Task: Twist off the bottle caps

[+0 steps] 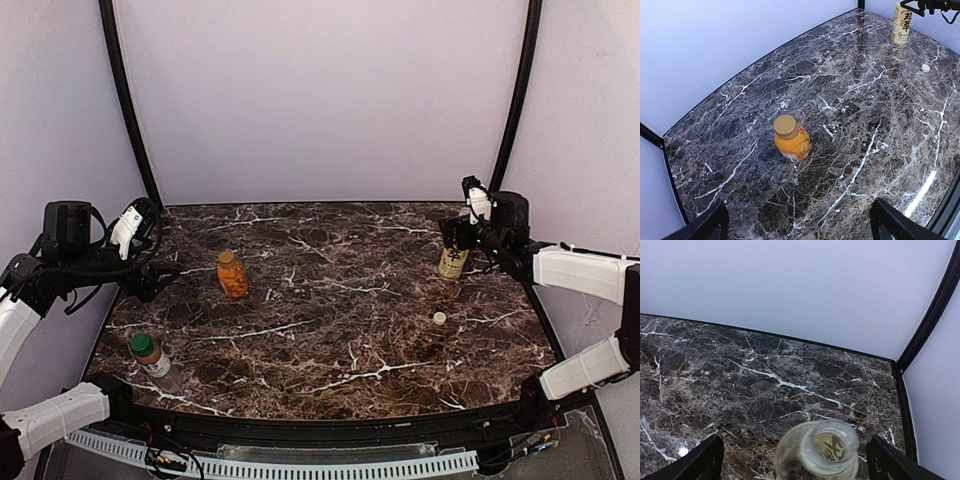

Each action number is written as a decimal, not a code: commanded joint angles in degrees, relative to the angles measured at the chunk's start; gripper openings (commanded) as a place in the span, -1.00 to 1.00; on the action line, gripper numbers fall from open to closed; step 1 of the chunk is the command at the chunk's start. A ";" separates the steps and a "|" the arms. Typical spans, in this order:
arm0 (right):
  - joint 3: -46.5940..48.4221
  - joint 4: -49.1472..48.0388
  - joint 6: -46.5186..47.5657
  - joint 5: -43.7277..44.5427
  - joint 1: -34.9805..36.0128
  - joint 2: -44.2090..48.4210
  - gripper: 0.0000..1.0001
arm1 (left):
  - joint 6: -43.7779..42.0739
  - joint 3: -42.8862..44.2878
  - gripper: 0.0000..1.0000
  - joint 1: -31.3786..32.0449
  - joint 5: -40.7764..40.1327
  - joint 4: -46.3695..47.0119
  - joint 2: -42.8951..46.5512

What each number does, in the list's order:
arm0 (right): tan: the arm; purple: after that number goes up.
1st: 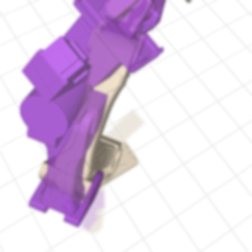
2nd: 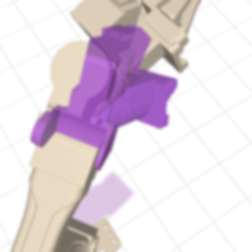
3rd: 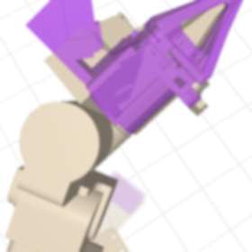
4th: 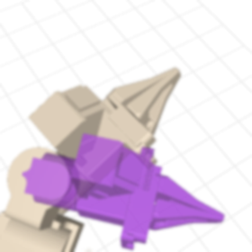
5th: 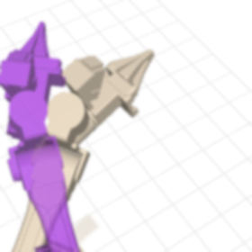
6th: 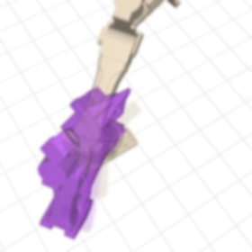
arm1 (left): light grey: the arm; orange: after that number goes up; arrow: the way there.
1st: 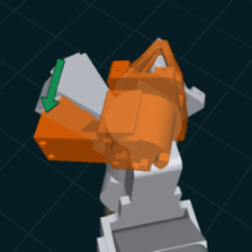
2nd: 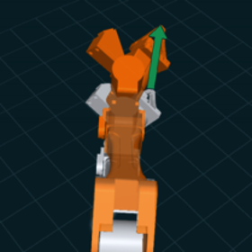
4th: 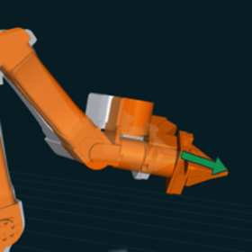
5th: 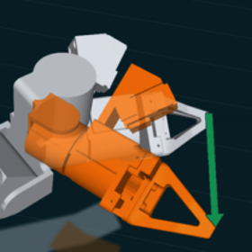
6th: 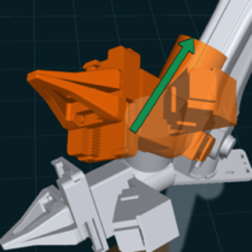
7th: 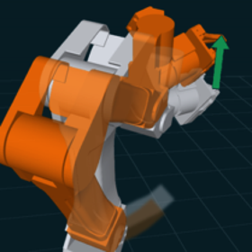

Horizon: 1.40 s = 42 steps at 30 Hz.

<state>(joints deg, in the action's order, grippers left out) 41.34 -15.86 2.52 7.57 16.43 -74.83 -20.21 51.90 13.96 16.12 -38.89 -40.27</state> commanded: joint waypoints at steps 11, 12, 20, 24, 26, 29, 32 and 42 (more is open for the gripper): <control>13.00 9.66 -1.73 -8.08 -0.25 9.03 0.97 | 5.41 0.69 0.97 -1.71 1.88 -0.49 -2.64; 13.84 10.38 -2.32 -9.79 -0.30 9.68 0.97 | 5.12 1.74 0.97 -1.68 1.96 -1.38 -3.29; 17.48 13.43 -10.12 -22.16 -0.06 13.30 0.89 | -5.19 34.40 0.97 -1.59 -5.81 -26.49 -35.73; 15.46 13.84 -13.57 -24.50 0.41 15.35 0.88 | -6.32 43.64 0.98 -0.09 -4.37 -32.23 -46.14; 14.30 14.07 -15.11 -25.28 0.86 16.41 0.88 | -7.61 42.12 0.97 1.15 -5.17 -28.75 -47.30; 13.92 15.58 -15.95 -25.74 2.26 16.67 0.92 | -7.84 39.75 0.97 1.88 -5.79 -22.25 -49.83; 14.04 17.53 -16.07 -24.65 3.89 16.55 0.96 | -6.78 38.25 0.97 2.49 -7.82 -17.58 -52.65; 16.17 18.07 -16.67 -21.96 7.68 13.36 0.97 | -5.45 29.85 0.96 3.97 -8.89 0.30 -58.53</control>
<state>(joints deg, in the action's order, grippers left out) 55.83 1.50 -13.08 -15.46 22.92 -59.83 -26.35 84.12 17.56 8.21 -46.54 -97.01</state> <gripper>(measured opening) 0.986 0.987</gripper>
